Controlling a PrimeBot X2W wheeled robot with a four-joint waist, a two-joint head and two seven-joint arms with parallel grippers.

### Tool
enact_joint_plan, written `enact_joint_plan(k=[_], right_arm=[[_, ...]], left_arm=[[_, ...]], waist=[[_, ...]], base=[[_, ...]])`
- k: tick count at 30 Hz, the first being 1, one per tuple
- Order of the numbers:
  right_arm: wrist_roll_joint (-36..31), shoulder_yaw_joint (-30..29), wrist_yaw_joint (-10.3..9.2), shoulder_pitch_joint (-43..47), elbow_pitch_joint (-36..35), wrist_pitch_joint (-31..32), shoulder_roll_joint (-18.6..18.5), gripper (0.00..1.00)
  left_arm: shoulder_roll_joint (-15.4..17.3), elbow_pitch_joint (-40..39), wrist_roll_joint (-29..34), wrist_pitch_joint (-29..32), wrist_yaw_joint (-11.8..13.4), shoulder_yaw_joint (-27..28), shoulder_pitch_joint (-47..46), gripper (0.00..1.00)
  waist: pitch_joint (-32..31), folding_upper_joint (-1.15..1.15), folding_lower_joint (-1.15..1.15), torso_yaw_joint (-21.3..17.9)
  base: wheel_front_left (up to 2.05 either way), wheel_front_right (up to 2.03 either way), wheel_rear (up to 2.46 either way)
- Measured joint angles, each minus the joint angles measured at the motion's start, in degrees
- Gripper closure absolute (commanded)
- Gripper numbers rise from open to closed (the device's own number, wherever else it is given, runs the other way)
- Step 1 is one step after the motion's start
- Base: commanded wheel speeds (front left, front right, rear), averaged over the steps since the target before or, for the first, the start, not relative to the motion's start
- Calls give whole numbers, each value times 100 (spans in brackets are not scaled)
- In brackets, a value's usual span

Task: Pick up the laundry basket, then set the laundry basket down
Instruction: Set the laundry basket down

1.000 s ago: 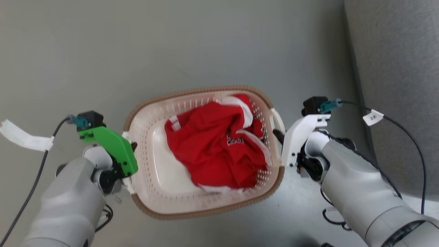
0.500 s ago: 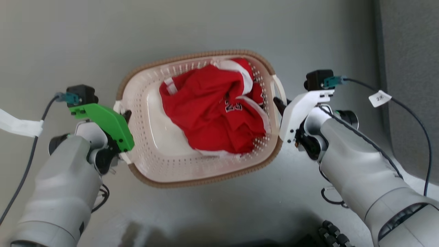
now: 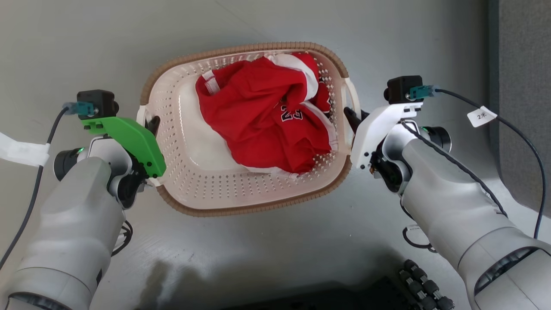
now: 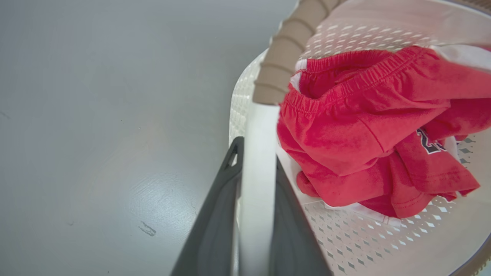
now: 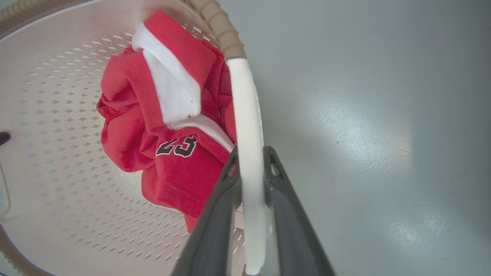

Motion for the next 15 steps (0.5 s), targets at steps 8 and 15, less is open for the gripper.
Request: enact_joint_plan(k=[8,15], right_arm=[[20,19,0,-47,104,-90,9,100],[52,45,0,-48,160,-91,10,100]], left_arm=[[-27,66,-4,-93,-37,-59,-29,100],[-42,80,-12,-85,-41,-101,-29,100]], waist=[[94,0,0,7],[117,0,0,35]], base=[[0,0,0],[0,0,0]])
